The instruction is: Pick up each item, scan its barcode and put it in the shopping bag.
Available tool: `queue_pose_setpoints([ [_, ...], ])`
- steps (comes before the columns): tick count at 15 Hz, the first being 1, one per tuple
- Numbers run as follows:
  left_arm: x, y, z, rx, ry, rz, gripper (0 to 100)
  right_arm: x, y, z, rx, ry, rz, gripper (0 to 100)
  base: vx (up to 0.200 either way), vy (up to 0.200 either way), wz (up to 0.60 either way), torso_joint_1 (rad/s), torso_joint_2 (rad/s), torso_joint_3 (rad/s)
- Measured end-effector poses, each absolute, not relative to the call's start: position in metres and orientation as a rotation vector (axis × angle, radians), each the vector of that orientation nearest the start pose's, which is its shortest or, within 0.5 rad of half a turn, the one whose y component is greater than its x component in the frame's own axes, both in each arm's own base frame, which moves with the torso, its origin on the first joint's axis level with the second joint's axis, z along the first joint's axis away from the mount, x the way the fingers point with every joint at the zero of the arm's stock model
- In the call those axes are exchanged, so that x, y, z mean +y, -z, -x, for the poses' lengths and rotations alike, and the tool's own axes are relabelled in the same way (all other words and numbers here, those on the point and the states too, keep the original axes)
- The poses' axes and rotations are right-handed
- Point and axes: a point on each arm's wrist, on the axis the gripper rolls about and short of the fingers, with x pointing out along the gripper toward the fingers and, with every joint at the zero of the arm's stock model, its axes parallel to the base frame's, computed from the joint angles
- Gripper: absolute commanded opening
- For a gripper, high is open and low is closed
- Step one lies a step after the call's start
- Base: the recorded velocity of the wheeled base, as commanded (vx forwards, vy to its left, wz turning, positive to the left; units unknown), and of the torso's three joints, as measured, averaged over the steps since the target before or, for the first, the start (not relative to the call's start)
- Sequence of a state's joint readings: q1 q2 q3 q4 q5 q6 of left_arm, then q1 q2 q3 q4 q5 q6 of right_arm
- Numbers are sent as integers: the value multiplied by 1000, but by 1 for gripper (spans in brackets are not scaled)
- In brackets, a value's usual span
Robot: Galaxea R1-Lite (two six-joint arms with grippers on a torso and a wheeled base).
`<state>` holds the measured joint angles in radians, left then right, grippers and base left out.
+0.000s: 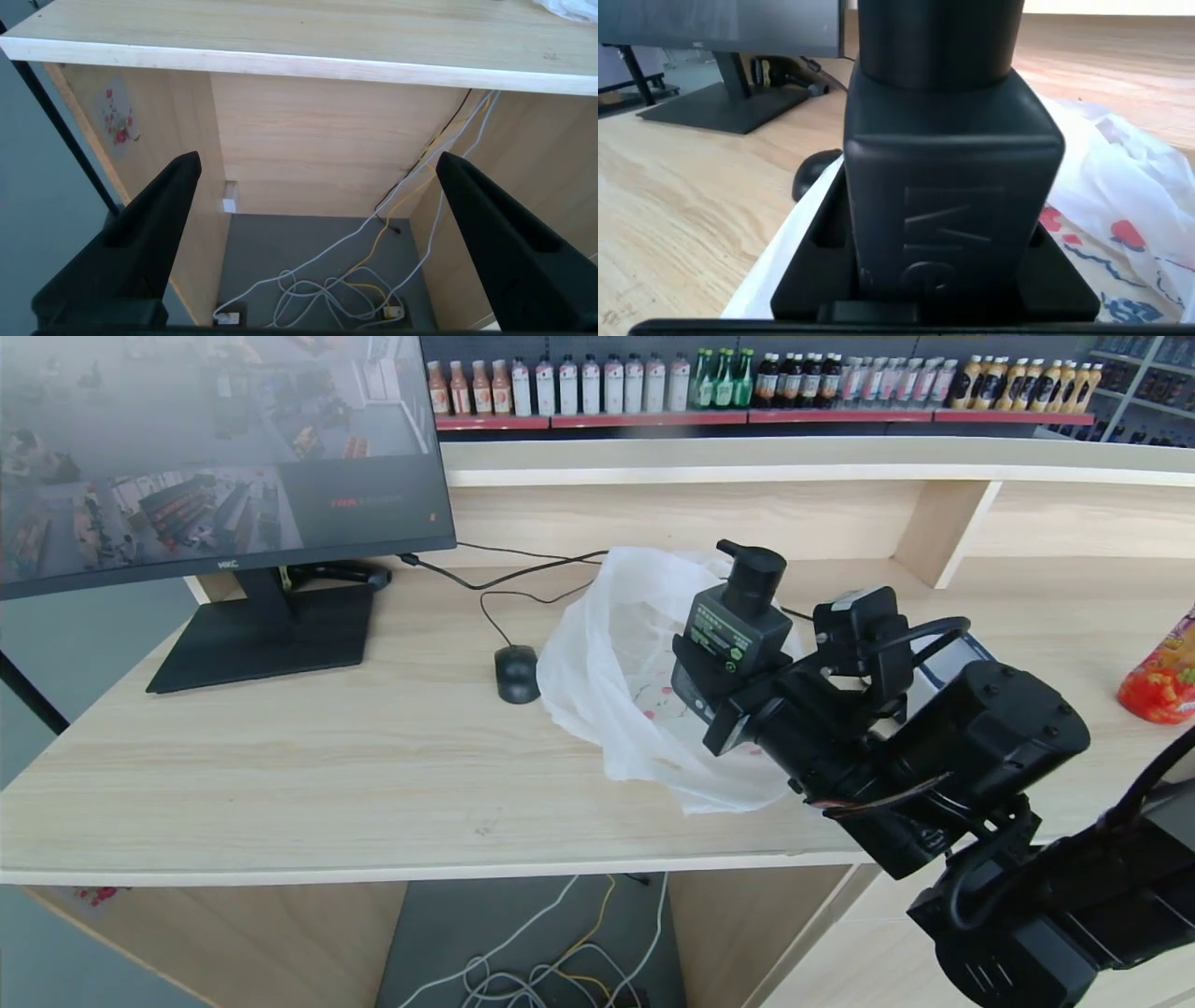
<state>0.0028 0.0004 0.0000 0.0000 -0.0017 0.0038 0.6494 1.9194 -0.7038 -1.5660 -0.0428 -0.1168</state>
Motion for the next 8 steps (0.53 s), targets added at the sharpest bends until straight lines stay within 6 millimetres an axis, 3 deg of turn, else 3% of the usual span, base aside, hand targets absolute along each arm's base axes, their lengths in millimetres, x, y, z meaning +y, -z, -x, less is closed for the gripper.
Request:
queue_pose_setpoints([
  [8, 0, -75, 23, 0, -1, -4, 100, 204, -193, -313, -365, -505, 50, 0, 0, 0, 0, 0, 0, 0],
])
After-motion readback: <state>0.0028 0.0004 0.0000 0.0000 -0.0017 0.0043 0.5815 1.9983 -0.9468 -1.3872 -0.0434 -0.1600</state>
